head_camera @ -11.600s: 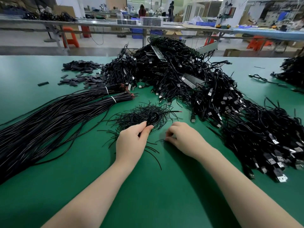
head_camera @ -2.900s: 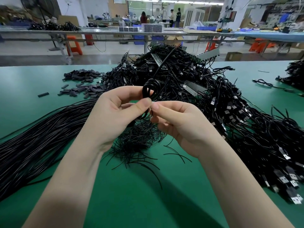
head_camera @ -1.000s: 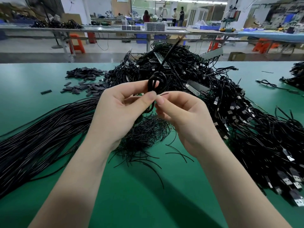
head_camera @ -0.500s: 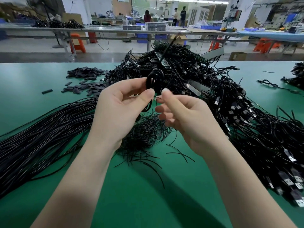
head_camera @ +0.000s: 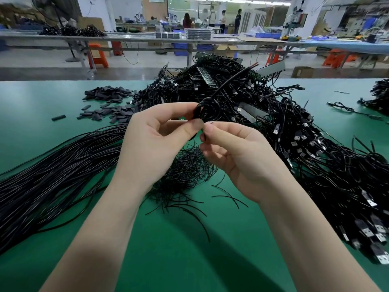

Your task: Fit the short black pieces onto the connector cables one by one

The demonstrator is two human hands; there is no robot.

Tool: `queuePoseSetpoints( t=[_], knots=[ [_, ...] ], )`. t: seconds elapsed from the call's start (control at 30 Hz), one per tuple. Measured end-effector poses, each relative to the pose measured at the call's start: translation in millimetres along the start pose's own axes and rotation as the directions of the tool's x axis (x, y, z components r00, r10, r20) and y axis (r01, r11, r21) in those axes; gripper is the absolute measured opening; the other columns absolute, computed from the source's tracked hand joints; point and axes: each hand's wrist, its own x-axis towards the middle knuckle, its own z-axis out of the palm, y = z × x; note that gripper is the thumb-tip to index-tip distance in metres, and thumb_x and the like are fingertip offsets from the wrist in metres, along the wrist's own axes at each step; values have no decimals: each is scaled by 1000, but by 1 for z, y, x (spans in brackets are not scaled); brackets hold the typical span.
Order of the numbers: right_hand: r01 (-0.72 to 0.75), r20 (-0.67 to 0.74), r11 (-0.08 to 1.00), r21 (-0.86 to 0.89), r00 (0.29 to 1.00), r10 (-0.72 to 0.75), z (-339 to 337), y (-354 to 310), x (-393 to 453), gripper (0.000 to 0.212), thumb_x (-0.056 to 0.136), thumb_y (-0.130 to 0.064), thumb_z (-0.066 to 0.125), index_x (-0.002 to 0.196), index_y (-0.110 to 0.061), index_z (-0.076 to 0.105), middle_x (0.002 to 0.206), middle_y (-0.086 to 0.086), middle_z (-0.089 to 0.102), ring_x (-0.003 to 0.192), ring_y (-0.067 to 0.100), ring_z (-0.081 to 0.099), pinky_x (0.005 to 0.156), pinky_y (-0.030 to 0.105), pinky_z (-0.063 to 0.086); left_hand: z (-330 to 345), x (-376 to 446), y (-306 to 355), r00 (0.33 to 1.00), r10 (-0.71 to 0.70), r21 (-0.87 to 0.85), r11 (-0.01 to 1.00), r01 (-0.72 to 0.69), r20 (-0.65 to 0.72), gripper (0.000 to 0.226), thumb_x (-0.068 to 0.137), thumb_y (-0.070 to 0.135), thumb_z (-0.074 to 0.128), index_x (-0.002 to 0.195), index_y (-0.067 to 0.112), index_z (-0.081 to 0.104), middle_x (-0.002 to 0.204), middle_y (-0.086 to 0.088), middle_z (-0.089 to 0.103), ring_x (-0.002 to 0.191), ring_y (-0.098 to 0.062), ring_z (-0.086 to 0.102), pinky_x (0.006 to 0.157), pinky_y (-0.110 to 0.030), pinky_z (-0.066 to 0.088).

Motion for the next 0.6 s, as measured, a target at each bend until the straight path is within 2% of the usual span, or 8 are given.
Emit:
queuePoseSetpoints(
  t=[0.07,0.13,0.2,0.23,0.3,0.37,0.47,0.6],
  knots=[
    [294,-50,864,-408,938,-343,1,8,1,10,87,-8,68,77,-10,70,69,-2,67,63,11,62,61,24,51,3,-1,0,1000,-11,19,1000,11,-23,24,81,11,75,95,31,74,91,11,76,85,-6,71,75,-19,55],
    [477,130,309,-823,687,-715,0,20,4,8,89,-3,63,85,-7,69,76,2,67,71,19,63,68,30,50,8,-3,-2,992,-106,-18,994,104,-73,16,81,18,74,87,33,77,85,8,76,77,-6,69,68,-23,54],
    [488,376,-126,-864,459,-805,0,29,5,9,88,5,61,90,1,70,83,12,67,76,31,63,75,35,48,10,-3,-2,956,-285,-116,954,276,-69,12,81,24,74,76,34,79,74,6,74,67,-6,65,58,-24,47],
    [503,434,-197,-842,413,-801,-2,31,6,9,88,6,62,91,3,70,84,14,67,77,33,63,76,35,48,8,-2,-2,940,-337,-139,934,328,-46,15,82,23,74,74,35,79,72,6,73,64,-5,64,54,-22,46],
    [560,409,-106,-821,449,-795,-5,30,9,7,88,0,65,92,-1,71,86,8,68,80,25,63,77,31,49,3,0,-4,944,-330,-131,937,323,-31,14,84,19,73,78,30,80,76,5,75,68,-6,67,54,-17,49],
    [544,185,269,-795,640,-746,-4,24,7,8,89,-18,67,92,-13,72,83,-9,68,78,8,62,73,20,49,0,2,-3,973,-221,-89,973,214,-72,11,83,17,74,87,27,78,84,3,76,78,-8,70,66,-18,53],
    [235,-90,865,-444,948,-304,1,18,6,26,85,-43,66,75,-21,76,71,-7,70,67,5,62,62,19,49,-1,2,-3,994,-69,0,998,70,-87,19,82,20,72,95,33,74,94,9,76,88,-8,70,79,-21,54],
    [-77,34,997,3,996,77,3,15,5,25,77,-44,70,80,-21,79,77,-1,68,68,10,62,61,19,52,-4,2,-2,998,-10,23,1000,12,-55,23,83,15,72,97,33,72,96,13,75,90,-6,71,80,-18,54]
  ],
)
